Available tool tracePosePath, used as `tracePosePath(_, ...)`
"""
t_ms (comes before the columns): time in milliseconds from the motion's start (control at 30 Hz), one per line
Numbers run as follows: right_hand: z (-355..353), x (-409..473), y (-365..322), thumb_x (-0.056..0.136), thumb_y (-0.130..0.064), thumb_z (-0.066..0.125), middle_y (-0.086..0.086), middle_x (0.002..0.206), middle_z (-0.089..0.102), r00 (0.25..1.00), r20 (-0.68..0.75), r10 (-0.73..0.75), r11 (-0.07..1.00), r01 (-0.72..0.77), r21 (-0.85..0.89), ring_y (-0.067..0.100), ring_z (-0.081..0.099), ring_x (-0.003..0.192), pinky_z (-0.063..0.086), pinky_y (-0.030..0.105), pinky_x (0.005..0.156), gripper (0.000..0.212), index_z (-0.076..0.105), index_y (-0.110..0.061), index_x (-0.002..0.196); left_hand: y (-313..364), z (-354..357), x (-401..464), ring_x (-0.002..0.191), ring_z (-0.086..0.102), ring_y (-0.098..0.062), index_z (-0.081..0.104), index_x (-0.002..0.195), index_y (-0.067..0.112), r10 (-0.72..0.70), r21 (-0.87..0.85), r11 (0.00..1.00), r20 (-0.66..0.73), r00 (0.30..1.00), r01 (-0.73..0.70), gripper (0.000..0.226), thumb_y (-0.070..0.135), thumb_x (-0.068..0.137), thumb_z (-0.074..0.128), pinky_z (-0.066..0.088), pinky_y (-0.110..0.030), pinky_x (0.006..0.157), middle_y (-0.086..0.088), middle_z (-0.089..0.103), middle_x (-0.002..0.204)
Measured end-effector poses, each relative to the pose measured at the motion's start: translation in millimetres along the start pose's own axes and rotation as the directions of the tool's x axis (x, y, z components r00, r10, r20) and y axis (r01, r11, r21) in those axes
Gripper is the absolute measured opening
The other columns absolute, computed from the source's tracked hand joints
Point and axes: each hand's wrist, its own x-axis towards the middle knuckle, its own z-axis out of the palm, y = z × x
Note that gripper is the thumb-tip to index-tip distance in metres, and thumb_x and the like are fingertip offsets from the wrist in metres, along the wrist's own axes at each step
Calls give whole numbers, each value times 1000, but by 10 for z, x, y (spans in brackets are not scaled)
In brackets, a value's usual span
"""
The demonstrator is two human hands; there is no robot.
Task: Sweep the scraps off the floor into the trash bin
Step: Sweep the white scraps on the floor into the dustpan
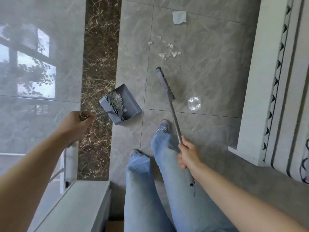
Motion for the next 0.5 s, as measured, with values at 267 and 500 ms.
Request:
tracePosePath(267, -614, 764, -565, 99, -14, 39, 1, 55, 36, 953, -164, 253, 912, -179, 370, 13, 29, 34, 25, 16, 35, 36, 56, -29, 127, 839, 115, 298, 27, 33, -6, 57, 71, 10, 33, 122, 991, 126, 991, -48, 32, 27, 98, 58, 27, -19, 32, 5, 43, 36)
tracePosePath(500, -527, 899, -858, 96, -10, 36, 5, 59, 41, 944, -40, 329, 851, -278, 446, 15, 35, 35, 29, 17, 36, 21, 51, -9, 80, 1600, 475, 536, 36, 43, -21, 61, 71, 5, 125, 286, 941, 207, 970, -182, 38, 32, 97, 57, 36, -24, 40, -7, 52, 48)
